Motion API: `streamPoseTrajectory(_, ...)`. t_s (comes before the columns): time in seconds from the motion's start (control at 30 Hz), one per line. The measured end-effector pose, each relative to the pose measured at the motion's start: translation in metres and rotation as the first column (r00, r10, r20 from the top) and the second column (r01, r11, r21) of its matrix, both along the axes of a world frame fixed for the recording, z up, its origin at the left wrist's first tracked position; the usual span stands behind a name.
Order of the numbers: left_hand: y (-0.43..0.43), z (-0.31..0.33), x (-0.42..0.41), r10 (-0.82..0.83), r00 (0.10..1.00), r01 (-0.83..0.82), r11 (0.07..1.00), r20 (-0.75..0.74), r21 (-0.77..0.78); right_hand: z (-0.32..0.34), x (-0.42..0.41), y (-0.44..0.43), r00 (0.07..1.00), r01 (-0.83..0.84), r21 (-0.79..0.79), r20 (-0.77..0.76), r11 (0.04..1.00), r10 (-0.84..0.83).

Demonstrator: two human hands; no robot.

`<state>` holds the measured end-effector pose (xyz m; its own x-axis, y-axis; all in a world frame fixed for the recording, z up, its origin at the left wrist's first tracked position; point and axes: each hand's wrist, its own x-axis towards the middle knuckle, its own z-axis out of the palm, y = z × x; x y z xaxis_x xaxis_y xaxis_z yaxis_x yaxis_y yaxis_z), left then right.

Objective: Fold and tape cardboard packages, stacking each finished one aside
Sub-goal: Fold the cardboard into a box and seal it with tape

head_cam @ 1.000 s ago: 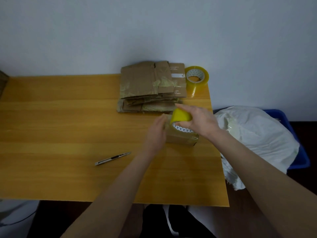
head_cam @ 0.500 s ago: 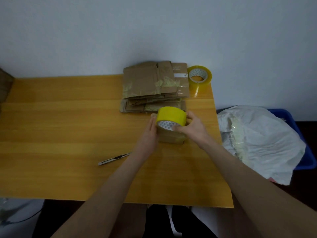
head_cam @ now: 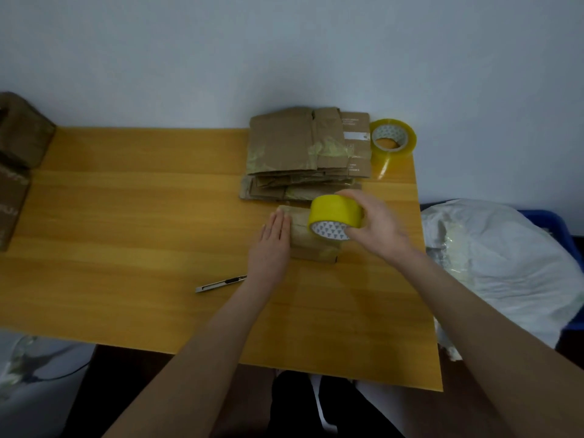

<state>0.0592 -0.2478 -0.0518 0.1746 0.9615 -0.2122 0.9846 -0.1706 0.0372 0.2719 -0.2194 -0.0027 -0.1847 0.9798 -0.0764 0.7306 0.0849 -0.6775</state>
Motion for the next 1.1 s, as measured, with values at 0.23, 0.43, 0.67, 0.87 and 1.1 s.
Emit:
streamPoseTrajectory(0.23,0.0,0.007,0.005,-0.002,0.999,0.001,1.0,-0.045,-0.017,0.021,0.013,0.0,0.958,-0.066,0.074,0.284,0.995,0.042)
streamPoseTrajectory(0.43,-0.001,0.012,0.008,-0.026,0.999,0.025,0.999,-0.02,-0.042,0.024,0.026,0.003,0.945,-0.076,-0.028,0.318,0.997,0.082)
streamPoseTrajectory(0.67,-0.004,0.012,0.014,-0.046,0.994,0.044,0.999,-0.101,-0.027,0.017,0.044,0.002,0.875,-0.114,-0.155,0.452,0.981,0.173)
streamPoseTrajectory(0.87,-0.001,0.017,0.042,-0.036,0.991,0.028,0.998,-0.132,-0.061,0.005,0.063,-0.009,0.979,0.035,-0.367,-0.176,0.93,-0.106)
streamPoseTrajectory(1.1,-0.013,0.006,0.075,-0.081,0.997,0.08,0.994,-0.015,-0.071,0.003,0.05,-0.007,0.931,0.108,-0.372,-0.287,0.922,-0.225)
